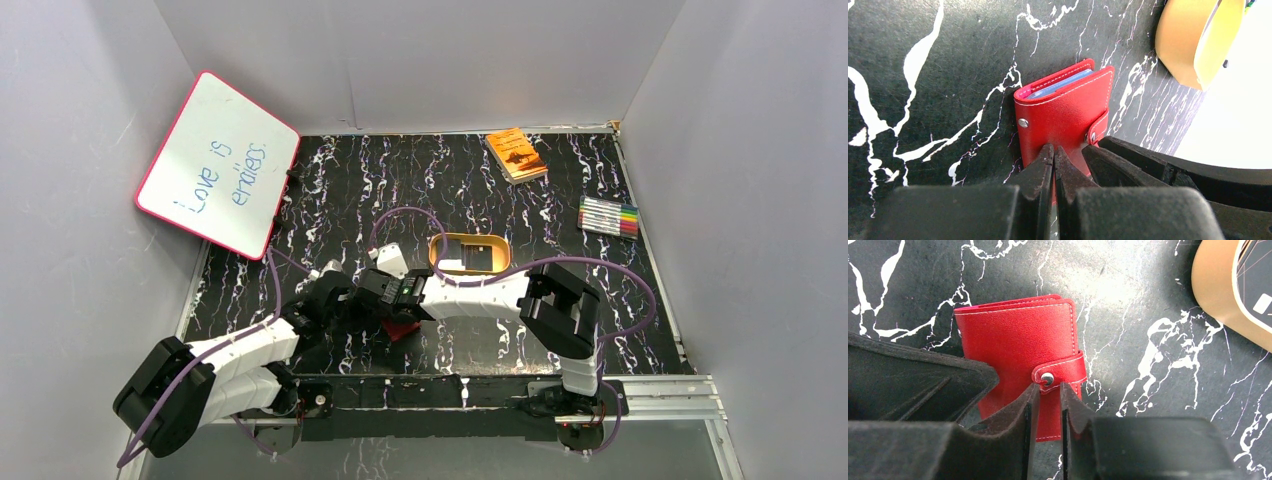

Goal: Put the credit cards into the card holder
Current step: Open the card holder at the center of the board.

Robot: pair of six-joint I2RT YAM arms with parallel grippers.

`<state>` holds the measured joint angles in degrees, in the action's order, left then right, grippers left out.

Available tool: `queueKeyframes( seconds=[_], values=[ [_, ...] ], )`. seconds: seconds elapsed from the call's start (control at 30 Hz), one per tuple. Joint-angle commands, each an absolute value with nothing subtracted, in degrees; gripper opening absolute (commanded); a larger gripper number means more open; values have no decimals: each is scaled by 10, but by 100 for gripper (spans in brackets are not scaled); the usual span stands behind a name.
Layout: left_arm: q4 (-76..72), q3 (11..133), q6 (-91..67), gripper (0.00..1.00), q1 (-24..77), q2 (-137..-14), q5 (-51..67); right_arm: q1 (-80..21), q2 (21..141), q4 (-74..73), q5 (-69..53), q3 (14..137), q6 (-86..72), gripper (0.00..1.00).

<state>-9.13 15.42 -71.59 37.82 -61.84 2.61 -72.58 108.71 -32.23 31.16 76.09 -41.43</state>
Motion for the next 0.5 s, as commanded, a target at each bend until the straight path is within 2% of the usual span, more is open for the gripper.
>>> queueKeyframes(
  seconds=[0.0,0.23,0.47],
  values=[
    [-32,134,-705,0,378,-627,16,-723,1070,-345,346,768,-407,25],
    [-34,137,-705,0,378,-631,17,-723,1065,-343,343,762,-409,0],
    [-35,138,-700,0,377,-641,13,-721,1053,-360,361,757,-430,0]
  ],
)
